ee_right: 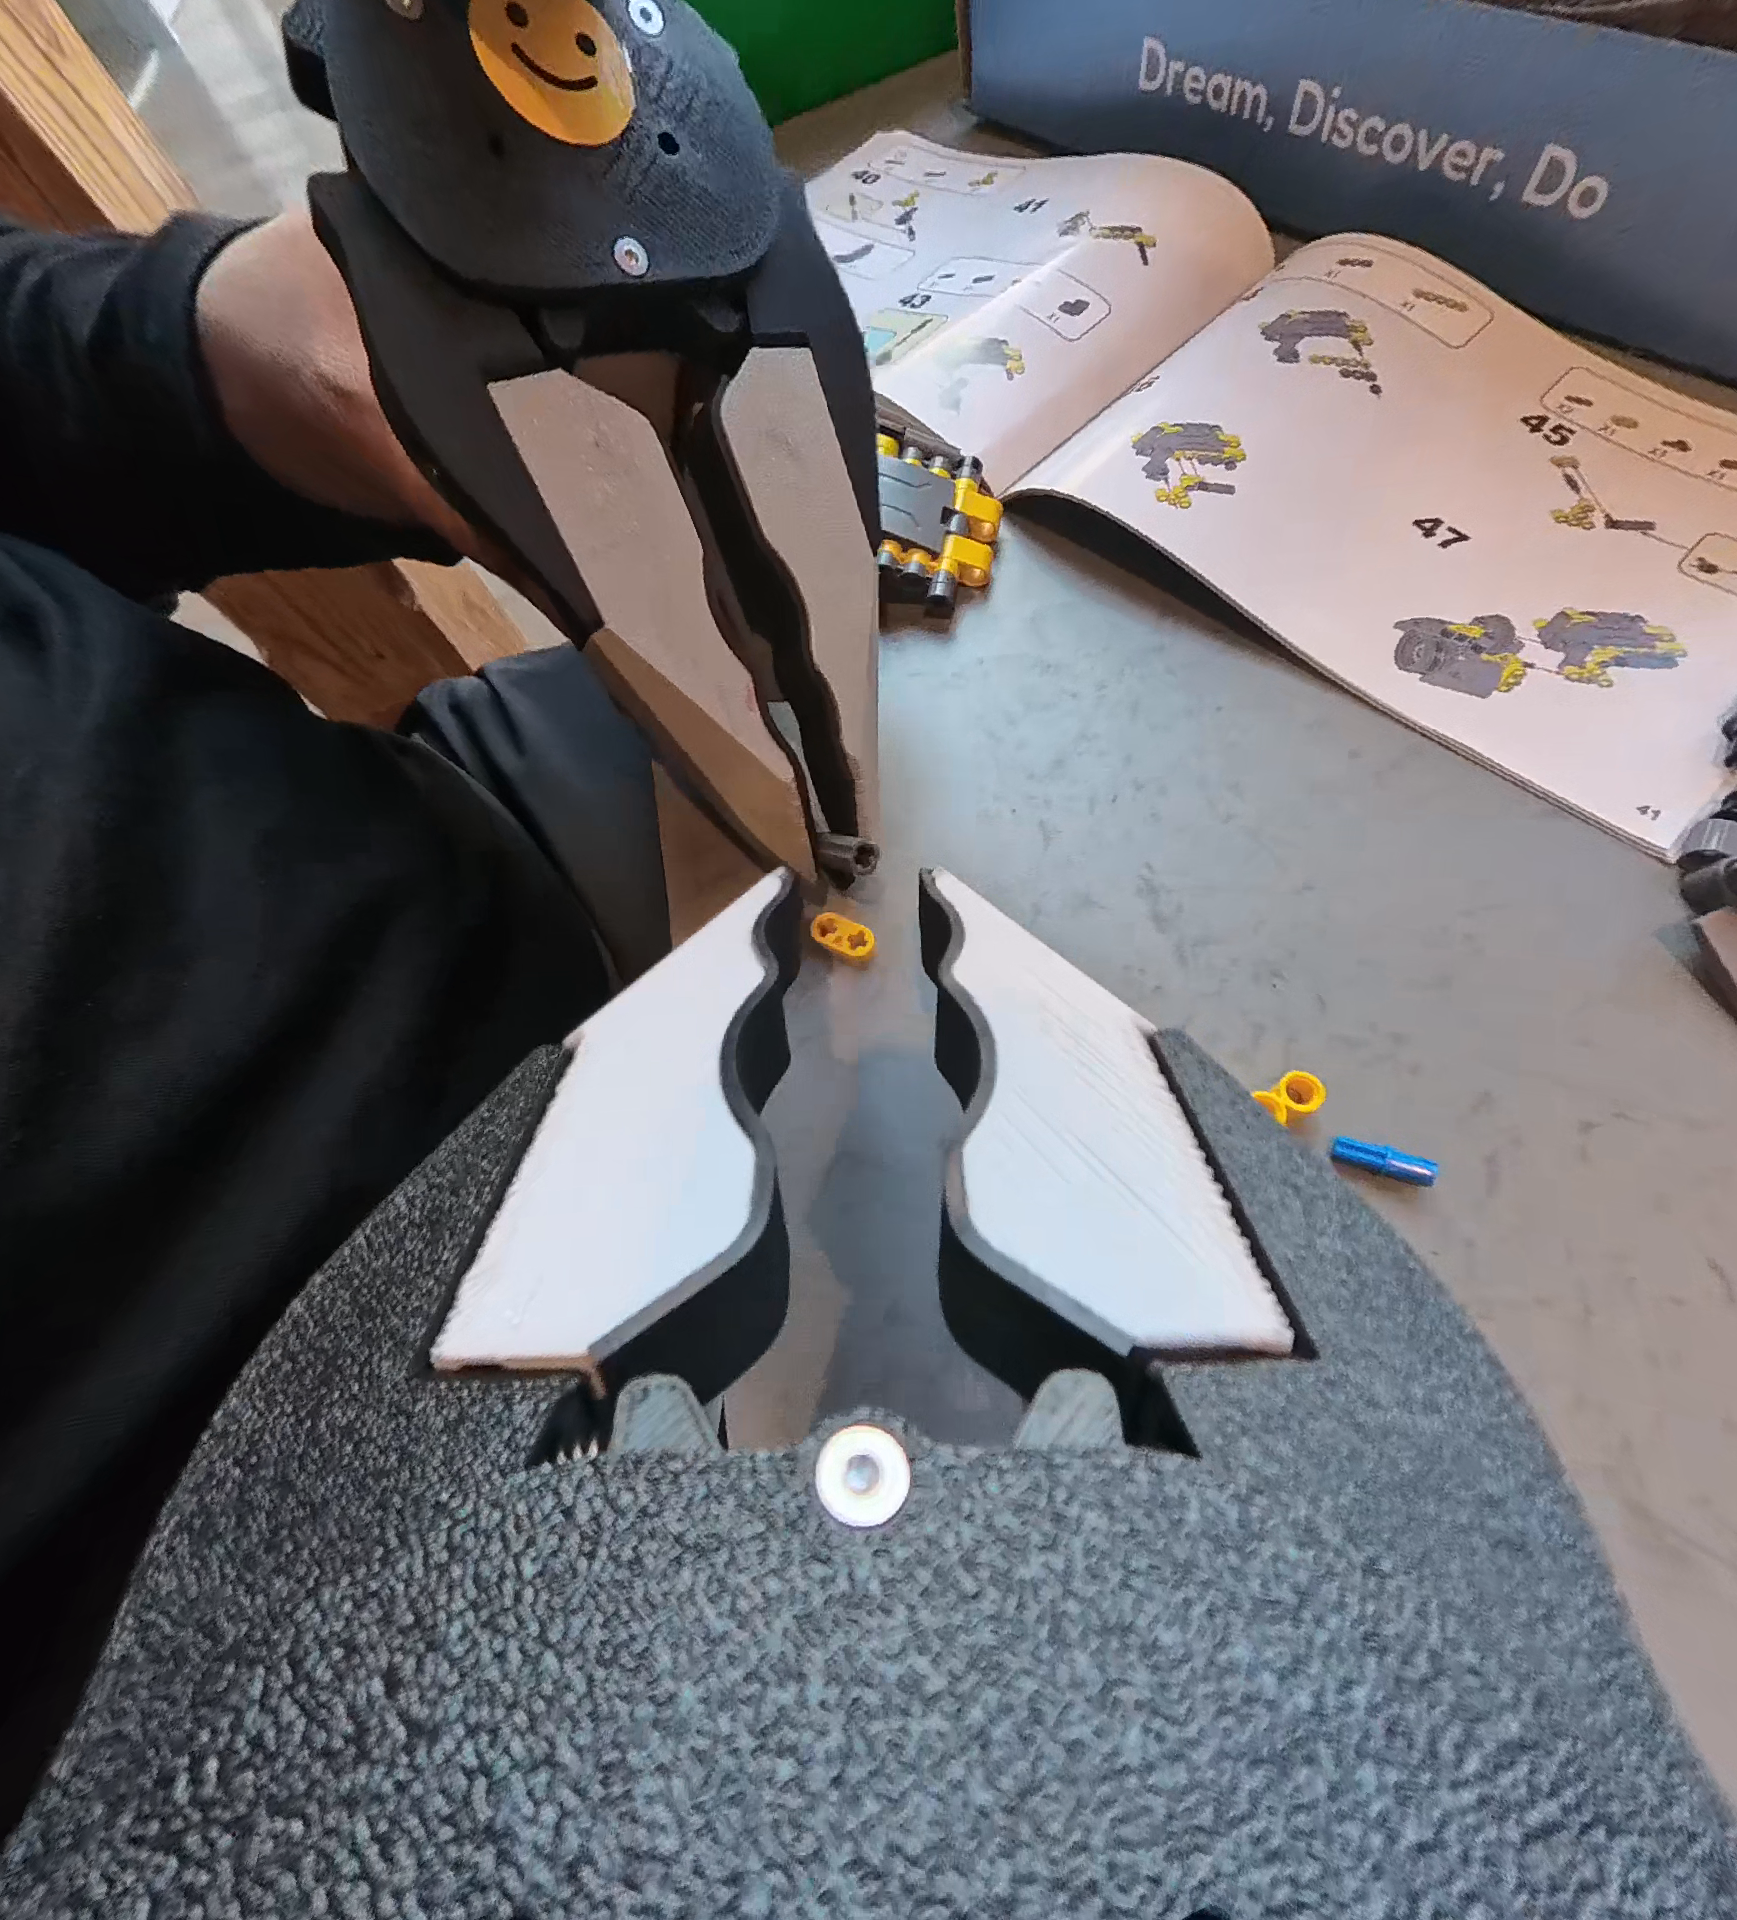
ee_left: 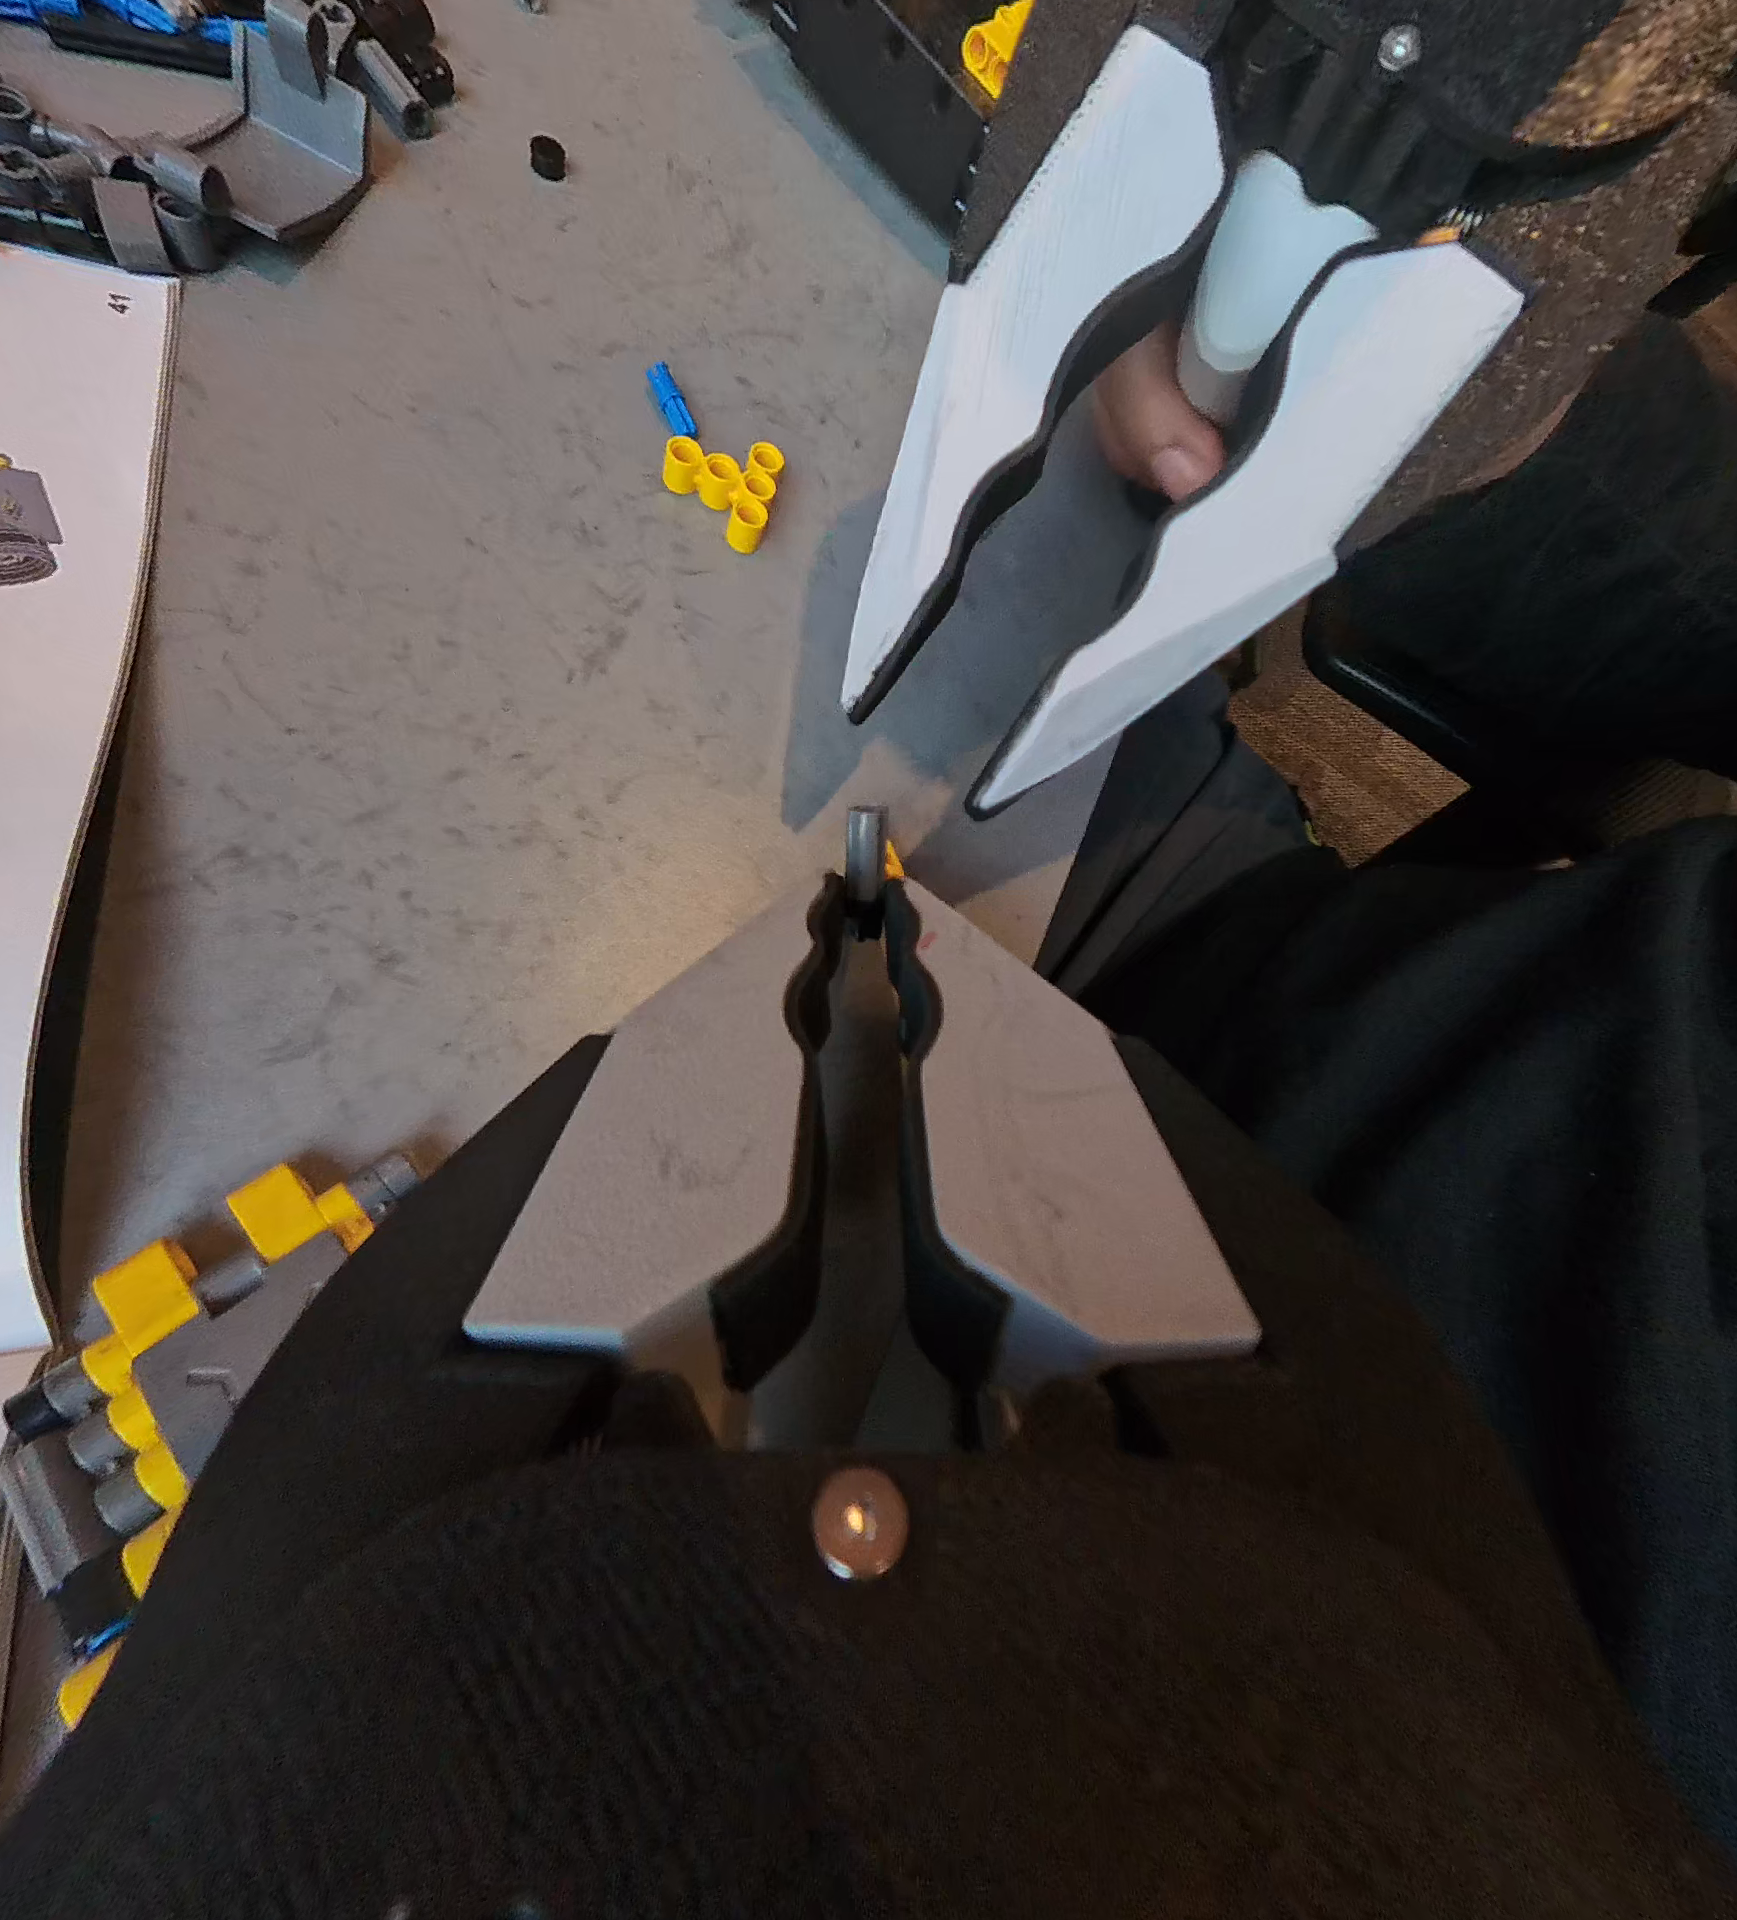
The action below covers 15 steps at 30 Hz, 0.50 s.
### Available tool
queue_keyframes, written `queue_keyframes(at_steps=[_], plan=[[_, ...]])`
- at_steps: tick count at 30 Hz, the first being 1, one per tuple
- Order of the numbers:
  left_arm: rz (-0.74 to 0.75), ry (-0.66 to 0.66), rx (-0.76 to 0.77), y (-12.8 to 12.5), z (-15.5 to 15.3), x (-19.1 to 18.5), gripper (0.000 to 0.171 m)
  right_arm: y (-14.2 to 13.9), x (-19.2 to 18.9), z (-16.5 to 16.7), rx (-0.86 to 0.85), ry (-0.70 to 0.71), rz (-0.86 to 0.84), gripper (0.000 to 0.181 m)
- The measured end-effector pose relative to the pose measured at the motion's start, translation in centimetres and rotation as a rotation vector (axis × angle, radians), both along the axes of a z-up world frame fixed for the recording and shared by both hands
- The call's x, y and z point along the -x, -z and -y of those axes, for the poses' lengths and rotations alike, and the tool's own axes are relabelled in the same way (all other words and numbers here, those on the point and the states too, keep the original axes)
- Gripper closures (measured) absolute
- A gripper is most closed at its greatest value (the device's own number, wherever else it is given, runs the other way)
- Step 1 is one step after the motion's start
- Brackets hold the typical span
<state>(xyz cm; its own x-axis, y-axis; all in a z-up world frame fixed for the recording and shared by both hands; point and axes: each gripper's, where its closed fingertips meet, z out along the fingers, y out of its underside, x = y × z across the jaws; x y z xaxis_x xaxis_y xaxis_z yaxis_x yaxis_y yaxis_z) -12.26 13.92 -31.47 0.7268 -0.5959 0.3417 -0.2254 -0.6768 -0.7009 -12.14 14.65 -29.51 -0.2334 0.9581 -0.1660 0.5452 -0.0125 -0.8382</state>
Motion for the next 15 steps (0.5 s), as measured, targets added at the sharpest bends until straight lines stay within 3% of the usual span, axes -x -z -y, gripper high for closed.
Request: queue_keyframes(at_steps=[9, 11, 15], plan=[[0.014, 0.053, -0.032, -0.8, 0.4, -0.8, 0.167, 0.3, 0.3, 0.4, 0.02, -0.021, 0.029, 0.162], [-0.021, 0.071, -0.062, -0.9, 0.4, -0.9, 0.167, 0.2, 0.3, 1.0, 0.04, -0.054, 0.026, 0.173], [-0.07, 0.096, -0.11, -1.2, 0.4, -0.8, 0.167, -0.1, 0.3, 1.2, 0.008, -0.051, -0.003, 0.174]])
